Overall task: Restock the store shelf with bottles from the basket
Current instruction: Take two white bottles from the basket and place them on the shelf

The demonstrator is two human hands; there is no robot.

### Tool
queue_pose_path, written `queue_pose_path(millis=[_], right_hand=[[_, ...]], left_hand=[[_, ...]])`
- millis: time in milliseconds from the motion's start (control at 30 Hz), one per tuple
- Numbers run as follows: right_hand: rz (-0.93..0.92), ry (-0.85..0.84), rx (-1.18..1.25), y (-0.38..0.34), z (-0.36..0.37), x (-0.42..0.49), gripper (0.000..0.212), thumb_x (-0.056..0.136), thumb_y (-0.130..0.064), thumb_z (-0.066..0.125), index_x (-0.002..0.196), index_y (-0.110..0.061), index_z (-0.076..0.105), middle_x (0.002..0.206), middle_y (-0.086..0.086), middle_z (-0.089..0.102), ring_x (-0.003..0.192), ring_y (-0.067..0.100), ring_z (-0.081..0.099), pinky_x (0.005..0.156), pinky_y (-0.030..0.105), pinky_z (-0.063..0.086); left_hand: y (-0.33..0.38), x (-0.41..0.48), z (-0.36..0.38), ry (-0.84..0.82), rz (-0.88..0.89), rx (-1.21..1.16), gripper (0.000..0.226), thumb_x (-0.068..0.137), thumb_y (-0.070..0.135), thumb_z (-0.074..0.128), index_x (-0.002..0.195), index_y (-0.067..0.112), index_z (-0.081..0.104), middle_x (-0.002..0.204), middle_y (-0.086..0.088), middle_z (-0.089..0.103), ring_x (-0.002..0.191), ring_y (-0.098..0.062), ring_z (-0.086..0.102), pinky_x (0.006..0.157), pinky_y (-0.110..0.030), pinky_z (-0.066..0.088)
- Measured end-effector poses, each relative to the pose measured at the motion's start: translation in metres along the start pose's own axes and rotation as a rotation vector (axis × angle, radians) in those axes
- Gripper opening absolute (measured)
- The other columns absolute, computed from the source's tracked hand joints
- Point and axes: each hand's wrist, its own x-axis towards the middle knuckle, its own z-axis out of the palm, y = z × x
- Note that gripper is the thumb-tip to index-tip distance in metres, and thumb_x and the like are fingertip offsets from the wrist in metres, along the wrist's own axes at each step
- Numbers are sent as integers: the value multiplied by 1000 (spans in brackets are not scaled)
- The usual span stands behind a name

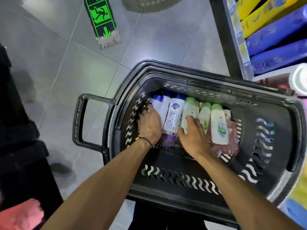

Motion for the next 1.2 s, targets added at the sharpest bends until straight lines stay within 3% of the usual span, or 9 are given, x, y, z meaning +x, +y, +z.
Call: queue_pose_path(millis=[133,233,433,533,633,900,1033,1100,1200], right_hand=[[39,37,15,-11,3,3,49,102,-30,50,145,-10,36,143,12,46,125,31,53,90,39,47],[64,72,72,-24,4,11,47,100,-27,53,139,-5,41,137,17,48,123,36,52,91,41,46],[186,111,196,-52,21,34,48,94,-21,66,131,2,44,127,24,54,113,41,57,81,37,46],[270,96,152,-61,32,44,57,94,-12,61,140,5,32,137,28,43,123,45,46,95,46,42],[299,142,86,-58,40,48,62,91,-9,62,142,3,28,138,28,39,124,46,42,99,47,39],[420,116,102,-58,38,59,82,82,-44,78,135,4,37,141,25,39,129,42,42,98,44,43],[335,100,91,-46,36,42,81,86,-41,73,137,2,28,140,24,43,126,40,45,97,42,42],[272,25,241,-40,25,23,79,94,-37,67,143,4,20,136,15,46,117,29,50,90,34,43],[185,-129,472,-33,-6,-27,52,102,-28,56,136,-9,22,123,6,53,86,5,55,61,13,46]], left_hand=[[-6,-13,-9,64,44,-5,39,102,26,49,129,-1,43,125,-22,58,115,-35,59,98,-40,46],[-10,-34,-22,73,33,-143,45,98,30,55,127,-2,47,124,-22,55,114,-36,55,100,-41,43],[-23,-79,-70,-7,60,-438,48,91,39,64,129,13,51,119,-4,46,92,-23,54,77,-31,41],[-35,-91,-83,-22,182,-522,50,87,49,64,126,21,51,109,6,44,86,-9,50,72,-26,40],[-45,-97,-88,-33,226,-569,54,76,61,59,118,28,49,105,13,44,88,-4,53,70,-22,46],[-52,-104,-88,-95,23,-785,37,84,33,76,107,26,47,89,6,66,71,-12,64,63,-35,57],[-54,-115,-91,-93,-18,-865,39,87,27,75,113,24,46,89,9,66,75,-11,66,67,-34,59],[-53,-120,-95,-119,-24,-859,45,87,28,75,117,26,42,94,9,66,77,-9,68,68,-31,60],[-47,-134,-109,-196,-16,-834,63,81,21,79,126,31,36,104,7,67,84,-9,70,74,-31,62]])
